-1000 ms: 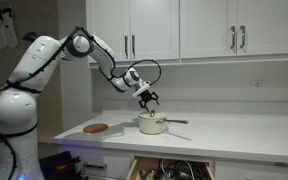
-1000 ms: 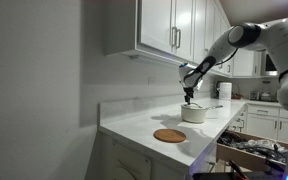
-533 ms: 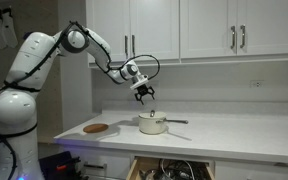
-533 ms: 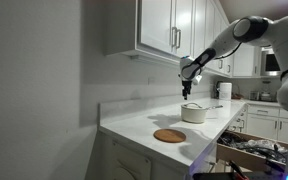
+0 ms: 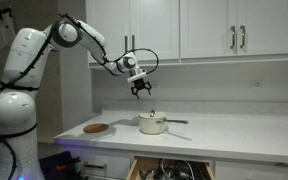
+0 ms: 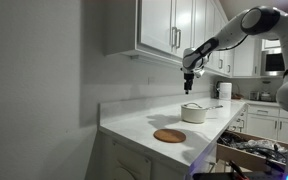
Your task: Close the top cupboard drawer, open the second bottom drawer from the left, and close the pot
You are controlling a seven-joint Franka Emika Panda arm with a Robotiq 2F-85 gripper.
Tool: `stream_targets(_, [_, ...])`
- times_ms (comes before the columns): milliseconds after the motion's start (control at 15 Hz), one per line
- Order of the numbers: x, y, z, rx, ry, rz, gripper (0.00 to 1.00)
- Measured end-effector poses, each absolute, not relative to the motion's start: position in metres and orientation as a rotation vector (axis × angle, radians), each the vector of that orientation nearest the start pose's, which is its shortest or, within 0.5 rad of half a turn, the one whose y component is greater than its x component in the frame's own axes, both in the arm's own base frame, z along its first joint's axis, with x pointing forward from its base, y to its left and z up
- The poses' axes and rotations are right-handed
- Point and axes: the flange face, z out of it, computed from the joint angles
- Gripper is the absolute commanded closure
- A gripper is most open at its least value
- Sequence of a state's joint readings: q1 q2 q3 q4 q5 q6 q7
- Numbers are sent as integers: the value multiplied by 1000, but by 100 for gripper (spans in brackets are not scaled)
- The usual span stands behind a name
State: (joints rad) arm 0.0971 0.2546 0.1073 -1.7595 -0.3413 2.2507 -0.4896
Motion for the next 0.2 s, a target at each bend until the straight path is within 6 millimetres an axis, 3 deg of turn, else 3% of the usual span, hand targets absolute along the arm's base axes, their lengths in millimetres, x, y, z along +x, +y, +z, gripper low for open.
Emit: stream_targets(200, [641,119,443,-3097,-1445,-331,0])
